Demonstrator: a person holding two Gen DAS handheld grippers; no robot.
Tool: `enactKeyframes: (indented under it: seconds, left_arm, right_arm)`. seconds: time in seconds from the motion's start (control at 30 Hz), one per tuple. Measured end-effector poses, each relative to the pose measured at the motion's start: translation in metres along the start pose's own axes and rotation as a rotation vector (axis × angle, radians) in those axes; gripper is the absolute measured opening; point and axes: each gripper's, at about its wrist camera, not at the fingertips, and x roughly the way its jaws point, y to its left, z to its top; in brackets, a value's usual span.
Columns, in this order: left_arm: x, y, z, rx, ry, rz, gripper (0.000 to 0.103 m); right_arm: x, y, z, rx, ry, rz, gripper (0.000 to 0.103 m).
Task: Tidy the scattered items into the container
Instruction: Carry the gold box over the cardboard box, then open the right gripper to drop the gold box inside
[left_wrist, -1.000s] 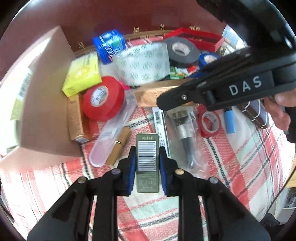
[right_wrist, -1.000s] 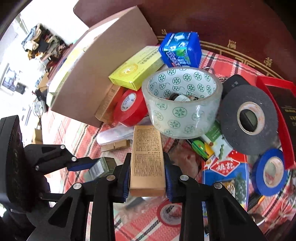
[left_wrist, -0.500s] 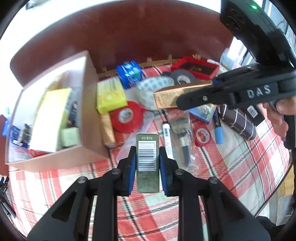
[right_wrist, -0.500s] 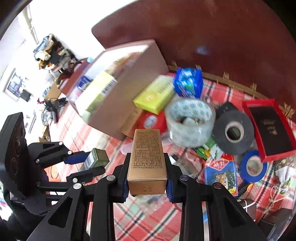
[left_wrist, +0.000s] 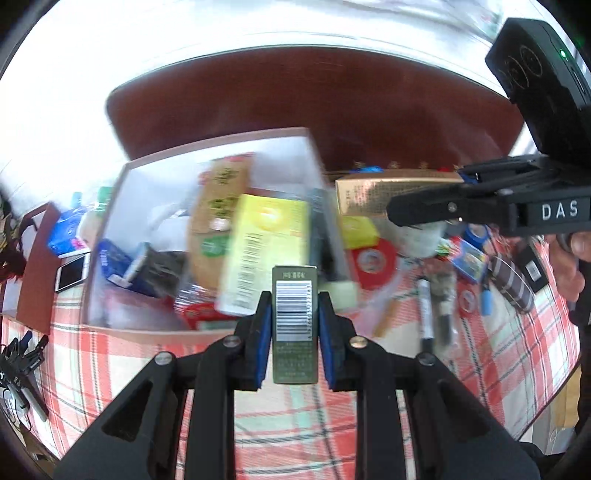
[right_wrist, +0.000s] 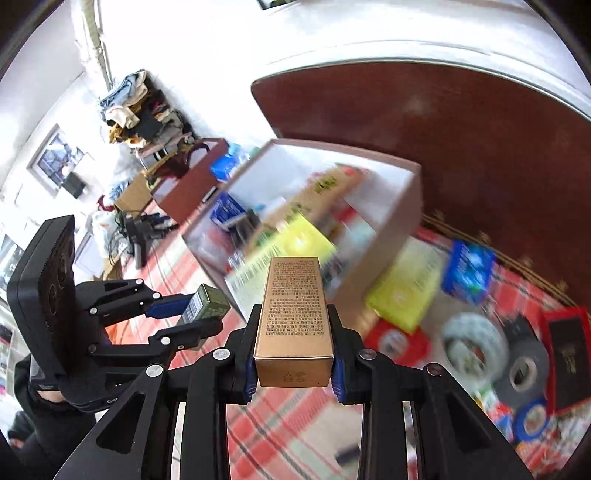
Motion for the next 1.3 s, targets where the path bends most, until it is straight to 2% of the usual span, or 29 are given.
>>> enactKeyframes:
  seconds: [0.13, 0.3, 0.47, 0.73, 0.77, 0.8, 0.83, 0.87, 0.9, 1.03, 1.13, 1.3]
  left_arm:
    - [0.008, 0.04, 0.013, -0.041, -0.005, 0.01, 0.023]
    - [0.031, 0.084, 0.028, -0.082, 0.001, 0.016, 0.023]
    - [0.061, 0.113, 0.028, -0.12, 0.027, 0.019, 0.023]
    - [0.079, 0.137, 0.019, -0.162, 0.043, 0.038, 0.023]
    - [0.079, 0.137, 0.019, -0.161, 0.041, 0.055, 0.028]
    - [0.079, 0.138, 0.019, -0.164, 0.035, 0.074, 0.05]
    - [0.078, 0.138, 0.019, -0.172, 0.026, 0.099, 0.064]
    - [0.075, 0.138, 0.018, -0.183, 0.012, 0.126, 0.082]
    - [0.071, 0.139, 0.017, -0.193, -0.013, 0.147, 0.083]
    - [0.058, 0.136, 0.015, -0.206, -0.029, 0.14, 0.083]
    - [0.048, 0.122, 0.012, -0.183, -0.035, 0.134, 0.083]
    - [0.028, 0.078, 0.006, -0.108, -0.048, 0.06, 0.083]
  right_arm:
    - [0.032, 0.01, 0.034, -0.014, 0.008, -0.02, 0.032]
    - [0.068, 0.004, 0.069, -0.019, 0.018, -0.071, 0.032]
    - [0.102, -0.01, 0.082, -0.021, 0.028, -0.127, 0.032]
    - [0.121, -0.027, 0.091, 0.0, 0.011, -0.153, 0.032]
    - [0.122, -0.028, 0.091, -0.003, 0.006, -0.162, 0.032]
    - [0.123, -0.028, 0.091, -0.007, 0.007, -0.166, 0.037]
    - [0.125, -0.028, 0.091, -0.006, 0.014, -0.159, 0.045]
    - [0.125, -0.029, 0.09, 0.002, 0.019, -0.146, 0.061]
    - [0.122, -0.028, 0.089, 0.003, 0.008, -0.148, 0.07]
    - [0.098, -0.025, 0.088, -0.018, -0.071, -0.178, 0.07]
    - [0.074, -0.029, 0.084, 0.03, -0.092, -0.134, 0.07]
    - [0.037, -0.04, 0.067, 0.064, -0.089, -0.145, 0.07]
